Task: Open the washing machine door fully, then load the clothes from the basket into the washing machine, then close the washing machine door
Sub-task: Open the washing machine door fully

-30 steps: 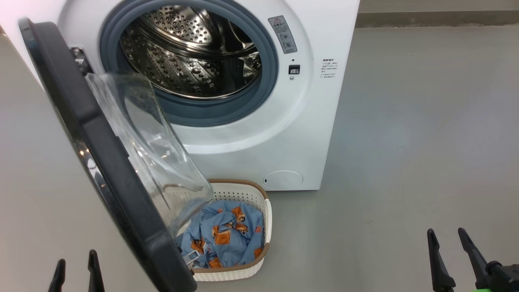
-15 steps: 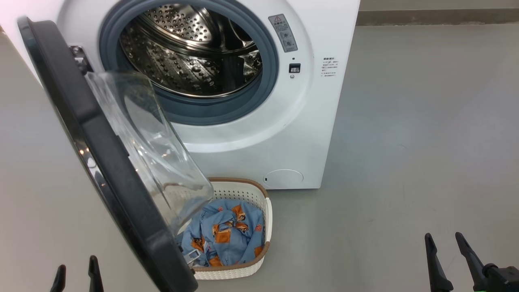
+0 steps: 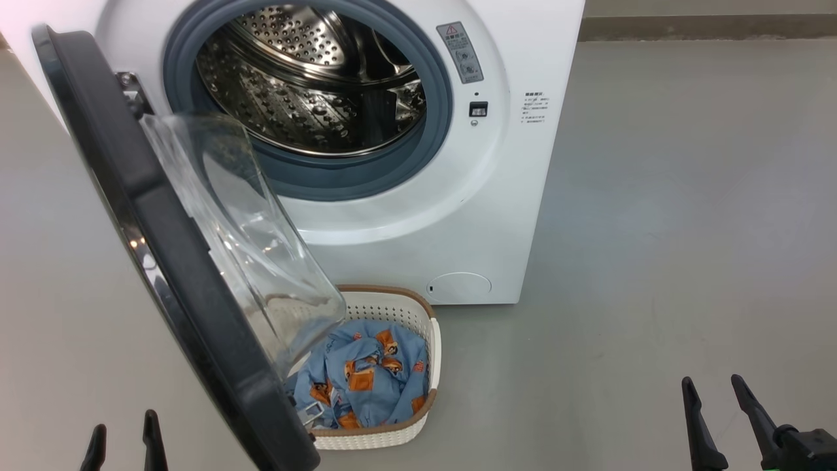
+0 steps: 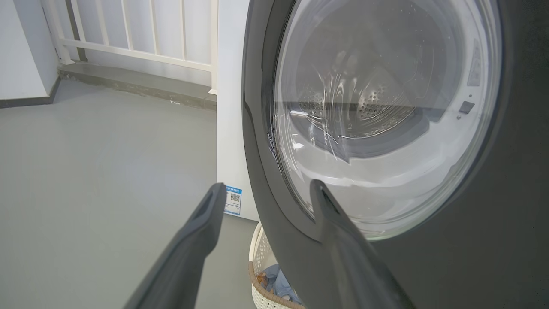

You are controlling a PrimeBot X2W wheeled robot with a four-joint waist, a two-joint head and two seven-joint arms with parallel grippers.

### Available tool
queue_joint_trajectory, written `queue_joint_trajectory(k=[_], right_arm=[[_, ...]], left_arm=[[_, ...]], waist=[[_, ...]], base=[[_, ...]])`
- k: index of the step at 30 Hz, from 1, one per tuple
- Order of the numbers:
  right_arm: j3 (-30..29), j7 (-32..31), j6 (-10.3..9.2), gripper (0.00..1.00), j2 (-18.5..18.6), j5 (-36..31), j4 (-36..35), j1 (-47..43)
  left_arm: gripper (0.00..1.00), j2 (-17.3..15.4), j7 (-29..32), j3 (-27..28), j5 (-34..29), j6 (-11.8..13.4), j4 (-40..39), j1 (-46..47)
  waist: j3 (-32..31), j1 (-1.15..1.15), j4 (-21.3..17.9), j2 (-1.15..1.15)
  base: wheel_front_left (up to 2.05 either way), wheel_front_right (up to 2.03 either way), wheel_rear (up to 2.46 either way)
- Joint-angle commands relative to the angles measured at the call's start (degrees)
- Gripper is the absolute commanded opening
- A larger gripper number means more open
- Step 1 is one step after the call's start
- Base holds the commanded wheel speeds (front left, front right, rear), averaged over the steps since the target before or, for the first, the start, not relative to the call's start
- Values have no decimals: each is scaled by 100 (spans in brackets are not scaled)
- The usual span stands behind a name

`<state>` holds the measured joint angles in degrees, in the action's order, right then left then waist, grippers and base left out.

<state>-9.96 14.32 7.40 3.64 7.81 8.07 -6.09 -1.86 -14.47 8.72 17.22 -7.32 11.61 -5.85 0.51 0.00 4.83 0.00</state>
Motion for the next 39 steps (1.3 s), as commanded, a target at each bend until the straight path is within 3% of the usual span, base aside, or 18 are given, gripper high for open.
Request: queue_joint_trajectory(k=[1, 11, 12, 13, 14, 26, 35, 39], right_arm=[[158, 68, 9, 100, 86, -50, -110, 129], [160, 68, 9, 100, 77, -78, -77, 156], [162, 68, 9, 100, 76, -78, -73, 158], [166, 68, 9, 100, 74, -78, -69, 161], [172, 68, 9, 100, 72, -77, -63, 166], [193, 68, 9, 100, 42, -64, -67, 169], [118, 68, 9, 100, 27, -69, -76, 171], [62, 68, 9, 100, 18, -79, -81, 151]], left_arm=[[100, -102, -52, 150, -40, -17, -159, 79], [100, -102, -52, 155, -81, -17, -185, 111], [95, -102, -52, 150, -97, -17, -190, 113], [42, -102, -52, 140, -104, -17, -190, 112], [0, -102, -52, 133, -107, -17, -177, 109], [0, -102, -52, 285, -43, 30, -134, 173], [0, -102, -52, 985, 235, 803, -1304, 546], [0, -102, -52, 978, 222, 1106, -2112, 686]], waist=[[12, 0, 1, 0], [39, 0, 52, 0], [39, 0, 57, 0], [40, 0, 63, 0], [42, 0, 68, 0], [73, 0, 126, 0], [131, 0, 230, 0], [148, 0, 341, 0]], base=[[0, 0, 0], [0, 0, 0], [0, 0, 0], [0, 0, 0], [0, 0, 0], [0, 0, 0], [0, 0, 0], [0, 0, 0]])
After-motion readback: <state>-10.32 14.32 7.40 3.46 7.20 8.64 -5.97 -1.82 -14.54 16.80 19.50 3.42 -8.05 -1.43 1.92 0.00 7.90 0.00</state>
